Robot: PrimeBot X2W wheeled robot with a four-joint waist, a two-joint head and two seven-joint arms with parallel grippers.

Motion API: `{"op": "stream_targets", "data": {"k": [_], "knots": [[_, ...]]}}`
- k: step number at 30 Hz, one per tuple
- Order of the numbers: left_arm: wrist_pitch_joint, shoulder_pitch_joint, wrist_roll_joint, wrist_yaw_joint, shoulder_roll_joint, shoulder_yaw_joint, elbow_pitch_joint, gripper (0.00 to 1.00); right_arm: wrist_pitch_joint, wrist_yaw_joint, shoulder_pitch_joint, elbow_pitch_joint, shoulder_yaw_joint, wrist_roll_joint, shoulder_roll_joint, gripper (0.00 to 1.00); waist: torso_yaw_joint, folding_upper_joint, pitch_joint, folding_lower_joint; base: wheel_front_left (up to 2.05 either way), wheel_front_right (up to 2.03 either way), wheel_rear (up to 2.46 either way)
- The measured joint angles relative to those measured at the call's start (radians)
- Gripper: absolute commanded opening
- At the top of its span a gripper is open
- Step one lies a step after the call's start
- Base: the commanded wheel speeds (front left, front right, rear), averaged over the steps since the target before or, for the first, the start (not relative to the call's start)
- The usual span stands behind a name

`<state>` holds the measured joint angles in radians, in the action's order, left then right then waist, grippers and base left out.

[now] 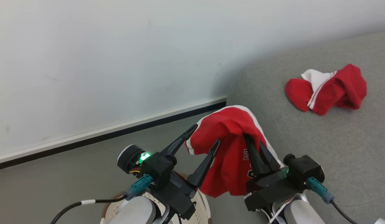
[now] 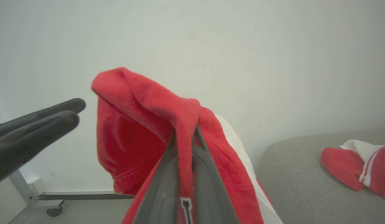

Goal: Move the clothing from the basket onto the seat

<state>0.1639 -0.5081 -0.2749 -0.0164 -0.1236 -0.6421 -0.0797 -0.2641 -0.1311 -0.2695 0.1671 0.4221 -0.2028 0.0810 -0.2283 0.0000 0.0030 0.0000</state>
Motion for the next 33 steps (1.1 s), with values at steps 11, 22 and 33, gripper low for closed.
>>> {"op": "stream_targets", "data": {"k": [11, 22, 33], "knots": [[-0.008, -0.018, 0.003, 0.0, -0.007, -0.012, 0.011, 1.0, 0.0, 0.0, 0.0, -0.053, -0.05, 0.019, -0.002, 0.0, -0.115, 0.0, 0.033, 0.0, 0.0, 0.0, 0.0], [-0.024, -0.066, 0.01, -0.017, -0.009, -0.036, 0.011, 1.0, 0.0, 0.0, -0.003, -0.115, -0.085, 0.022, -0.016, 0.0, -0.249, 0.0, 0.086, -0.0001, 0.0, 0.0, 0.0], [-0.022, -0.159, 0.005, -0.07, 0.022, -0.099, -0.049, 1.0, 0.0, 0.0, 0.028, -0.211, -0.191, 0.044, -0.027, 0.0, -0.305, 0.0001, 0.187, 0.0, 0.0, 0.0, 0.0]]}}
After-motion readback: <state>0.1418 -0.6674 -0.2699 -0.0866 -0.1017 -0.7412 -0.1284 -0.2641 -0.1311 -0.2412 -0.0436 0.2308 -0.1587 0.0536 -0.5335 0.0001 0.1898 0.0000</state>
